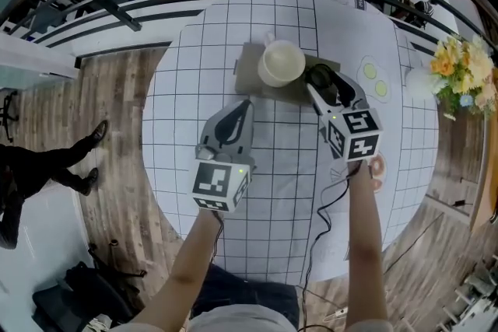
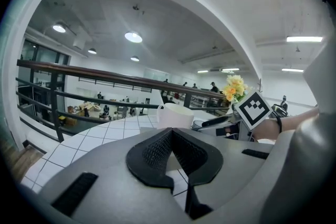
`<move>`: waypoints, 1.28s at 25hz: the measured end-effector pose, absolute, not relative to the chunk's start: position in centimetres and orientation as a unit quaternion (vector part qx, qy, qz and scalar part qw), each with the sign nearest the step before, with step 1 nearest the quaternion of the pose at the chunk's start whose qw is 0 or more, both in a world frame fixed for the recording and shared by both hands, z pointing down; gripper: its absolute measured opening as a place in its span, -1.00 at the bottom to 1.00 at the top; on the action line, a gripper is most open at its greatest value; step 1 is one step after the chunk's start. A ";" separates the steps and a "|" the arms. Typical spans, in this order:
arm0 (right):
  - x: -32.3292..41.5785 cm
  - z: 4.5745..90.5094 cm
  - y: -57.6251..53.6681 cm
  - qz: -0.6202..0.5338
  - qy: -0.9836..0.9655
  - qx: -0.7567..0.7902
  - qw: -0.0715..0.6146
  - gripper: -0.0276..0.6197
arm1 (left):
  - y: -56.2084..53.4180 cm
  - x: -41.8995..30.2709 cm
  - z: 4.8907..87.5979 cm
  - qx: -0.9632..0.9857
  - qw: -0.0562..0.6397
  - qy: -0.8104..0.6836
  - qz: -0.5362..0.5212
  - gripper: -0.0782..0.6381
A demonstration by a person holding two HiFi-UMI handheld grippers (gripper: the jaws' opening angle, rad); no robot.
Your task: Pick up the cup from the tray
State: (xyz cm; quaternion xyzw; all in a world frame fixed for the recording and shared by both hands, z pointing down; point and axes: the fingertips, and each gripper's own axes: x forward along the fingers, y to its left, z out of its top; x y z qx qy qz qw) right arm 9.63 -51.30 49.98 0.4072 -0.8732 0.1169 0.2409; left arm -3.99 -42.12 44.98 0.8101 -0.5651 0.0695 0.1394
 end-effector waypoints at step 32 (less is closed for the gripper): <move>22.9 49.5 -44.8 0.180 -0.807 0.541 0.155 -0.19 | -40.7 0.9 42.2 0.833 0.123 -0.536 0.057 -0.76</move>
